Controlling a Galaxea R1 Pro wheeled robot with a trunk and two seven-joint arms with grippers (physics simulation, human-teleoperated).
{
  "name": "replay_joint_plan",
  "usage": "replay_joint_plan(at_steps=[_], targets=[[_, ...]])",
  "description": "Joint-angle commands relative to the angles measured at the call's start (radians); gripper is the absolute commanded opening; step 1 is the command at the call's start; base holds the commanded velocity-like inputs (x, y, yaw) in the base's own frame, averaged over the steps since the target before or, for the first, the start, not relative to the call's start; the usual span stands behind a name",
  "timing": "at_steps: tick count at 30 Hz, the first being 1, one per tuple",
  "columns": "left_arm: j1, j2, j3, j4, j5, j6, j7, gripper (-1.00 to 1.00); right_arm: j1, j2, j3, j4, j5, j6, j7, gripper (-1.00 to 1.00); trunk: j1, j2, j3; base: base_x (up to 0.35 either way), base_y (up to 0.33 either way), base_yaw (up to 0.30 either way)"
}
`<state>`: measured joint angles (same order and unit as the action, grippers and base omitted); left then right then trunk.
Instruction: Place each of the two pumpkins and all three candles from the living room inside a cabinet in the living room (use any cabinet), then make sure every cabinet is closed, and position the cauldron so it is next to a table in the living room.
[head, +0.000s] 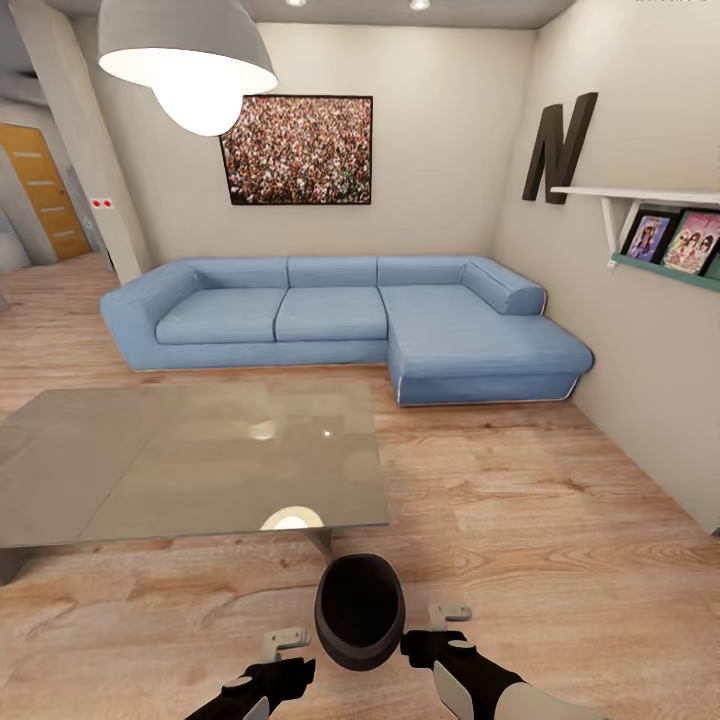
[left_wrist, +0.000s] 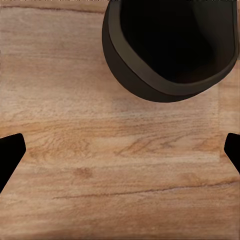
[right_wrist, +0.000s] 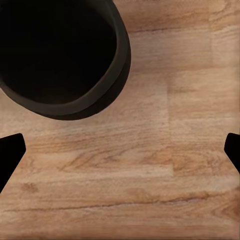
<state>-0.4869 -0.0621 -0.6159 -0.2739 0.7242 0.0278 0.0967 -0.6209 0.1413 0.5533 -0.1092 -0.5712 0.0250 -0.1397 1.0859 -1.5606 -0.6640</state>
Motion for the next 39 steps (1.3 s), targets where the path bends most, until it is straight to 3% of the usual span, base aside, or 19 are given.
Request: replay_joint_plan(at_steps=[1, 35, 39], targets=[[-0.001, 0.001, -0.008, -0.002, 0.008, 0.003, 0.008, 1.0, 0.0, 0.0, 0.008, -0.001, -0.007, 0.003, -0.005, 1.0, -0.004, 0.007, 0.002, -0.014, 0.0, 0.0], [-0.001, 0.001, -0.008, -0.002, 0.008, 0.003, 0.01, 1.0, 0.0, -0.002, 0.008, -0.001, -0.007, 0.003, 0.026, 1.0, -0.134, 0.245, 0.109, -0.001, 0.0, 0.0], [-0.001, 0.003, -0.008, -0.001, 0.007, 0.031, 0.028, 1.0, 0.0, -0.003, 0.008, -0.001, -0.007, 0.004, 0.026, 1.0, -0.15, 0.273, 0.121, 0.0, 0.0, 0.0]])
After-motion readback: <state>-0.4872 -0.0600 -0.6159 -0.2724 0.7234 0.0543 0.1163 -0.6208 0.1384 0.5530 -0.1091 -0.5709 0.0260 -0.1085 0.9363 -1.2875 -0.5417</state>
